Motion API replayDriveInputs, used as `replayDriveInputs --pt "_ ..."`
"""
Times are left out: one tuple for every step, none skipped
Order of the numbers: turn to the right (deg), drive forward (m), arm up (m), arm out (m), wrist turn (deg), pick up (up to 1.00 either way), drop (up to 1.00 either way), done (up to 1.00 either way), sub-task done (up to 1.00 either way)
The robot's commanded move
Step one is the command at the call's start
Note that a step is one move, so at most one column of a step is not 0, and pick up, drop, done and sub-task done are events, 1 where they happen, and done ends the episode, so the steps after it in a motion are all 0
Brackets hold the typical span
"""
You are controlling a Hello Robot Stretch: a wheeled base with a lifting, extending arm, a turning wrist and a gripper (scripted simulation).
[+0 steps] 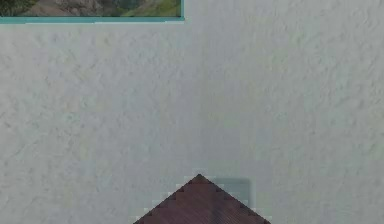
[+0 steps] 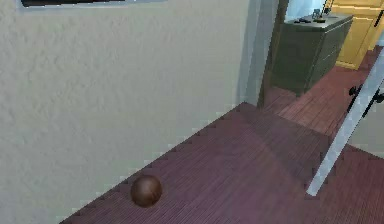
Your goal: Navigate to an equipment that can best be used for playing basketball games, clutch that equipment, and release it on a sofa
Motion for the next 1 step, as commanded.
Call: replayDriveInputs --pt "-15.0 0.0 0.0 0.0 0.0 0.0 0.0 0.0 0.0"
